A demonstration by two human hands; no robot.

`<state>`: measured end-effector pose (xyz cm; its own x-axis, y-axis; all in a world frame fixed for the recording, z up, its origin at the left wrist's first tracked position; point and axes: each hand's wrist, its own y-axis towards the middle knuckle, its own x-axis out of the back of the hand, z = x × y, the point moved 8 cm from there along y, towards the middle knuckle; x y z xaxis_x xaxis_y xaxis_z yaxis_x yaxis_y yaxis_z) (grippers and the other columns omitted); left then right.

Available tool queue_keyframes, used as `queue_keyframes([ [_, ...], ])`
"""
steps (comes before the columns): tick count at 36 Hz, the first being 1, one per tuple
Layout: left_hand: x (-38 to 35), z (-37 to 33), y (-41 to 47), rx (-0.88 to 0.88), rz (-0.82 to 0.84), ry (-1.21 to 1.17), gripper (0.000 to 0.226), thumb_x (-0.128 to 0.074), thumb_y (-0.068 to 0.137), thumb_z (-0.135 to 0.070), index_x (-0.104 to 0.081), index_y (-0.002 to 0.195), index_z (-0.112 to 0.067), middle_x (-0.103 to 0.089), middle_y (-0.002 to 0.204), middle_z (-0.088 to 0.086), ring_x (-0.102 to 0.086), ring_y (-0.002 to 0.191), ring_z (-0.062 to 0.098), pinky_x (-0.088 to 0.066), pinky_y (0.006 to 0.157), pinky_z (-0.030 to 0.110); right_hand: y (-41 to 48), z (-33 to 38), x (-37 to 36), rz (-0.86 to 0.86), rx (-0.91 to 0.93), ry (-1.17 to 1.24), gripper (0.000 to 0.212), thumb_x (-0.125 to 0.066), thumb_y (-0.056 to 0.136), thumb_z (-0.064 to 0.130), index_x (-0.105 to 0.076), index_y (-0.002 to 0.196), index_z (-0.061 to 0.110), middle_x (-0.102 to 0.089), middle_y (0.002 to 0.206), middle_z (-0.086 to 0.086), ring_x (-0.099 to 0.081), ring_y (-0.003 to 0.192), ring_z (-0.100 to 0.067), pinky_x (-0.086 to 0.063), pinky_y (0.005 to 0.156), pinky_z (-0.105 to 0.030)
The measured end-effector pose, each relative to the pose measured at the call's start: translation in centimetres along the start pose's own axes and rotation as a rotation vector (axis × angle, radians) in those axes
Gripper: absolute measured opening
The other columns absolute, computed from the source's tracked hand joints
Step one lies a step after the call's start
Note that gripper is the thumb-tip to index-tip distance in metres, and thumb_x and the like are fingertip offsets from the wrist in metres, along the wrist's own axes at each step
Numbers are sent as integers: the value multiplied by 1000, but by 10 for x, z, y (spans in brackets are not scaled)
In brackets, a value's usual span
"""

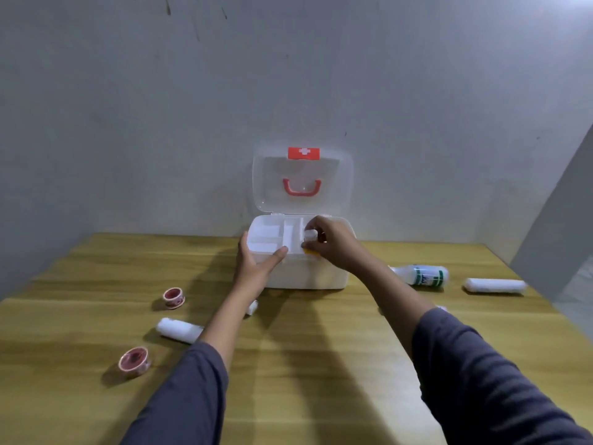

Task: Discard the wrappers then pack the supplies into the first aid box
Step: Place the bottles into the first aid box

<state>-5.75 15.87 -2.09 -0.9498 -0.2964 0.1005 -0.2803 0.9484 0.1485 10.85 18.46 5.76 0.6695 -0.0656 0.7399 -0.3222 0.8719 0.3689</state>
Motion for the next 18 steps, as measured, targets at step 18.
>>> queue_keyframes([
  [18,0,-3,-2,-1,-5,21,92,-71,79,-38,-12,148,-24,-25,154,-1,-25,140,17,-28,106,29,-67,-123,71,-34,-293,-125,42,-64,85,27,-56,123,12,-60,128,-4,-53,118,-21,-37,86,-24],
])
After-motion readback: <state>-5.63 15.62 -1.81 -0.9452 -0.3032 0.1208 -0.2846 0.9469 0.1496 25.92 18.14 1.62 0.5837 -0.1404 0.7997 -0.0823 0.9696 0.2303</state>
